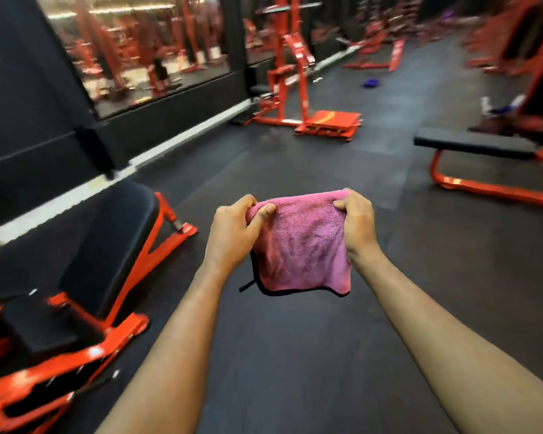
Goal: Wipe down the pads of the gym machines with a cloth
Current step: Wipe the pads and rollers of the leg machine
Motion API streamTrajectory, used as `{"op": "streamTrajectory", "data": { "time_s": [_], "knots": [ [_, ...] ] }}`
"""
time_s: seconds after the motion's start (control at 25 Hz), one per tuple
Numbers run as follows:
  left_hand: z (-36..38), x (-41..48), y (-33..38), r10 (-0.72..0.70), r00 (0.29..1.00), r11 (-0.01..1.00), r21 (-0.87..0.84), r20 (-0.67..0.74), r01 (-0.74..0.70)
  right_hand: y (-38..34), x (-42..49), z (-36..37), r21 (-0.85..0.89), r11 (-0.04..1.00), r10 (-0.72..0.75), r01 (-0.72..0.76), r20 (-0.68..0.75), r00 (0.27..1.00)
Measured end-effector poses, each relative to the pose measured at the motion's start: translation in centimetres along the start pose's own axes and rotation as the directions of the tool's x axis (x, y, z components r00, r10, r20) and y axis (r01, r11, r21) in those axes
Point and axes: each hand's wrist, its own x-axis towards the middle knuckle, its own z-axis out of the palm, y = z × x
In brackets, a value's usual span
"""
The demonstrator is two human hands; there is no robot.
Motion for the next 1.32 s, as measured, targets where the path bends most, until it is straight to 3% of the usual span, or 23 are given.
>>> {"op": "streamTrajectory", "data": {
  "time_s": [0.2,0.44,0.64,0.88,1.2,1.32],
  "knots": [
    [9.9,12.2,2.8,0.246,0.956,0.955,-0.207,0.158,-0.211,-0.8,6.6,-7.1,-0.13,0.99,-0.099,0.057,-0.341,0.935],
    [25.7,18.8,11.6,0.505,0.805,0.828,-0.436,0.311,-0.351,-0.4,9.7,-20.8,-0.244,0.969,-0.194,0.044,-0.637,0.746],
    [38.6,21.8,23.6,0.644,0.692,0.721,-0.56,0.326,-0.408,-2.3,13.1,-35.3,-0.335,0.941,-0.291,0.045,-0.734,0.614],
    [52.4,24.3,39.8,0.778,0.55,0.577,-0.69,0.302,-0.438,-6.5,16.0,-52.1,-0.439,0.897,-0.392,-0.054,-0.847,0.359],
    [72.8,22.0,58.5,0.937,0.279,0.305,-0.88,0.209,-0.365,-8.4,15.6,-71.8,-0.534,0.823,-0.532,-0.191,-0.844,0.068],
    [80.4,20.7,67.8,0.975,0.169,0.192,-0.928,0.143,-0.318,-10.3,15.4,-79.4,-0.551,0.785,-0.592,-0.282,-0.802,-0.082]
  ]
}}
